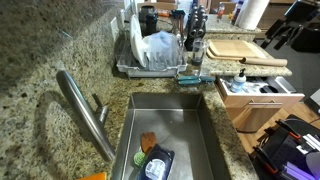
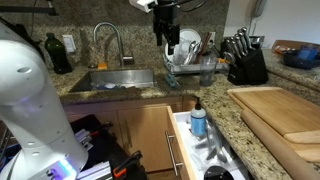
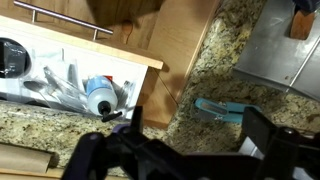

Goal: Move the white bottle from the drawer to beside the tap

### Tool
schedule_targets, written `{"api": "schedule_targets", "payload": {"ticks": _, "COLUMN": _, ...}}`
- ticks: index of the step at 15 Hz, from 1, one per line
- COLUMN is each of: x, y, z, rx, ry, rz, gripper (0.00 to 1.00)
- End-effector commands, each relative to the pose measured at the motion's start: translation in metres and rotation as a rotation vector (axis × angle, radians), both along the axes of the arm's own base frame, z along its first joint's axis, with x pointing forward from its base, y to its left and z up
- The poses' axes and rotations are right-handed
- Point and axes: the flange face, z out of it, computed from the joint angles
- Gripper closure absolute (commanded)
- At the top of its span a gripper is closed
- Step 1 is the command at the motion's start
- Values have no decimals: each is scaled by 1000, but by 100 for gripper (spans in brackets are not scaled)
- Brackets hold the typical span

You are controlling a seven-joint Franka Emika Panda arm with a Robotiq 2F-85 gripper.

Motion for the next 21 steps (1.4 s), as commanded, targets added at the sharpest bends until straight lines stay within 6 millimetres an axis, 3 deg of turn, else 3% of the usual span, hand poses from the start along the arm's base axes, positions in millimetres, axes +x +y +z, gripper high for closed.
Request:
{"api": "schedule_targets", "payload": {"ticks": 1, "x": 4, "y": 1, "z": -6, "rx": -2, "ry": 12, "rz": -1, "gripper": 0}}
{"api": "schedule_targets", "payload": {"ticks": 3, "x": 5, "y": 2, "z": -5, "rx": -5, "ry": 12, "rz": 2, "gripper": 0}}
{"api": "schedule_targets", "payload": {"ticks": 5, "x": 28, "y": -15, "z": -32, "rx": -41, "ry": 39, "rz": -135, "gripper": 0}}
{"api": "schedule_targets", "payload": {"ticks": 6, "x": 38, "y": -33, "z": -52, "rx": -39, "ry": 37, "rz": -197, "gripper": 0}}
{"api": "schedule_targets", "payload": {"ticks": 10, "x": 62, "y": -73, "z": -101, "rx": -25, "ry": 68, "rz": -428, "gripper": 0}}
{"api": "schedule_targets", "payload": {"ticks": 11, "x": 44, "y": -58, "z": -84, "rx": -32, "ry": 47, "rz": -341, "gripper": 0}}
{"api": "schedule_targets", "payload": {"ticks": 13, "x": 50, "y": -63, "z": -99, "rx": -38, "ry": 71, "rz": -353, "gripper": 0}}
{"api": "schedule_targets", "payload": {"ticks": 15, "x": 50, "y": -59, "z": -92, "rx": -39, "ry": 57, "rz": -346, "gripper": 0}}
{"api": "schedule_targets", "payload": {"ticks": 17, "x": 61, "y": -77, "z": -111, "rx": -38, "ry": 90, "rz": -511, "gripper": 0}}
{"api": "schedule_targets", "payload": {"ticks": 21, "x": 59, "y": -89, "z": -134, "rx": -3, "ry": 192, "rz": -716, "gripper": 0}}
